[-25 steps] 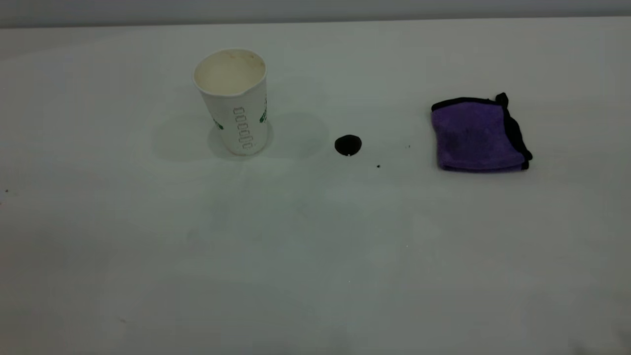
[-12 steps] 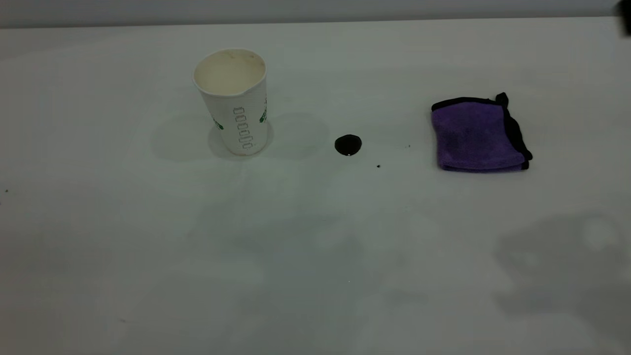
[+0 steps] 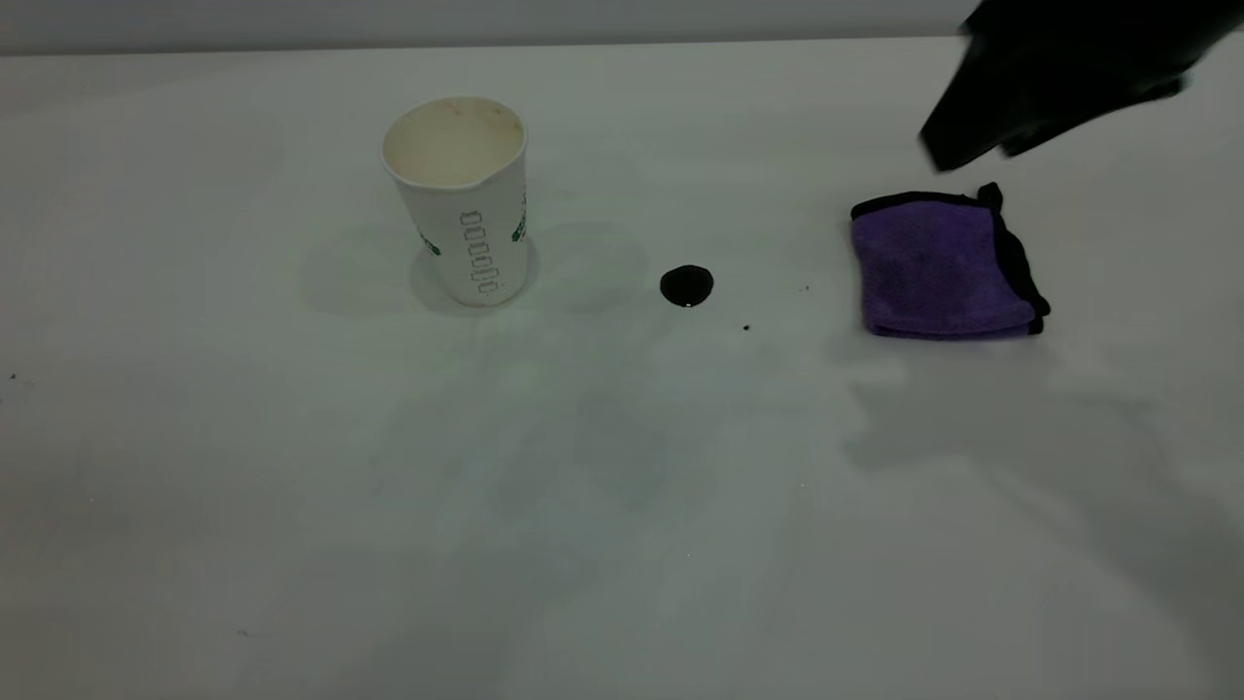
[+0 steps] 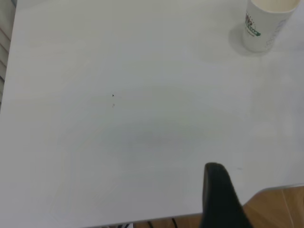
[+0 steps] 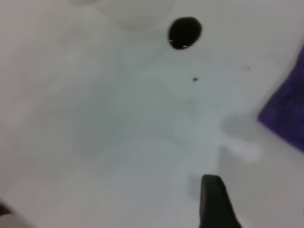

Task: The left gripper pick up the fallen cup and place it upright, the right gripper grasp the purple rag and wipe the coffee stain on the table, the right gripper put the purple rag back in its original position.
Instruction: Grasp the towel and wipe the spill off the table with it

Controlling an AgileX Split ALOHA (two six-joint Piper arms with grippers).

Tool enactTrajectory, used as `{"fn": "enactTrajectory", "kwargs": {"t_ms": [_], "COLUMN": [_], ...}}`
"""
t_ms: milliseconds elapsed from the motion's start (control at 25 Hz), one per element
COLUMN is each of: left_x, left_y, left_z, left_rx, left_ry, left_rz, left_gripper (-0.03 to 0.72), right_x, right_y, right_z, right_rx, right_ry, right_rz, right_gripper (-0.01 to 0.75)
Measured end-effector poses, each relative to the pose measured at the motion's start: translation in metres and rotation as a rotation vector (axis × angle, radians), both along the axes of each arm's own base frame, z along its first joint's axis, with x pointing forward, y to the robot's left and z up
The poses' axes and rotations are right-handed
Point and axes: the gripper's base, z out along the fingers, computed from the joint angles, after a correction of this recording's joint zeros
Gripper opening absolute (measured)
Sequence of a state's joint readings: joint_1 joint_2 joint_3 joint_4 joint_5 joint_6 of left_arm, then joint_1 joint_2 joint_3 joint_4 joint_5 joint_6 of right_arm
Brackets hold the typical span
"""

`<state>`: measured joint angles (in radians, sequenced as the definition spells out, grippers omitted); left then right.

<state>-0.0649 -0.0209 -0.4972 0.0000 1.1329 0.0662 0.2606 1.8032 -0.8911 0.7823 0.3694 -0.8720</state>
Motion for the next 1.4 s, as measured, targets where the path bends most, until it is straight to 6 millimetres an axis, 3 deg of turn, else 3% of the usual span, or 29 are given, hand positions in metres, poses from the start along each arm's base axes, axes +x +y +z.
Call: {"fn": "enactTrajectory", "kwargs": {"t_ms": [240, 480, 880, 1160, 1240, 1400], "left_x": [0.0, 0.0, 0.0, 0.0, 0.0, 0.0], "left_y": [0.0, 0.0, 0.0, 0.0, 0.0, 0.0], "left_z": [0.0, 0.0, 0.0, 0.0, 0.0, 0.0], "left_rx": [0.0, 0.0, 0.0, 0.0, 0.0, 0.0], "left_ry": [0.0, 0.0, 0.0, 0.0, 0.0, 0.0], "left_rz": [0.0, 0.0, 0.0, 0.0, 0.0, 0.0], "left_gripper": [0.461, 0.461, 0.461, 0.461, 0.461, 0.461], "right_x": [0.04, 0.071, 0.121, 0.121, 0.121, 0.12], "right_y": [0.005, 0.009, 0.006, 0.007, 0.007, 0.011], "right_z": [-0.055, -0.093, -0.122, -0.147, -0.148, -0.147], "right_rx": [-0.055, -0.126, -0.291, -0.302, -0.29, -0.24], "right_ry": [0.095, 0.159, 0.152, 0.238, 0.247, 0.26], "right_rz": [-0.046, -0.035, -0.084, -0.1, -0.096, -0.089], "right_gripper": [0.479, 0.479, 0.479, 0.468, 0.405, 0.102]}}
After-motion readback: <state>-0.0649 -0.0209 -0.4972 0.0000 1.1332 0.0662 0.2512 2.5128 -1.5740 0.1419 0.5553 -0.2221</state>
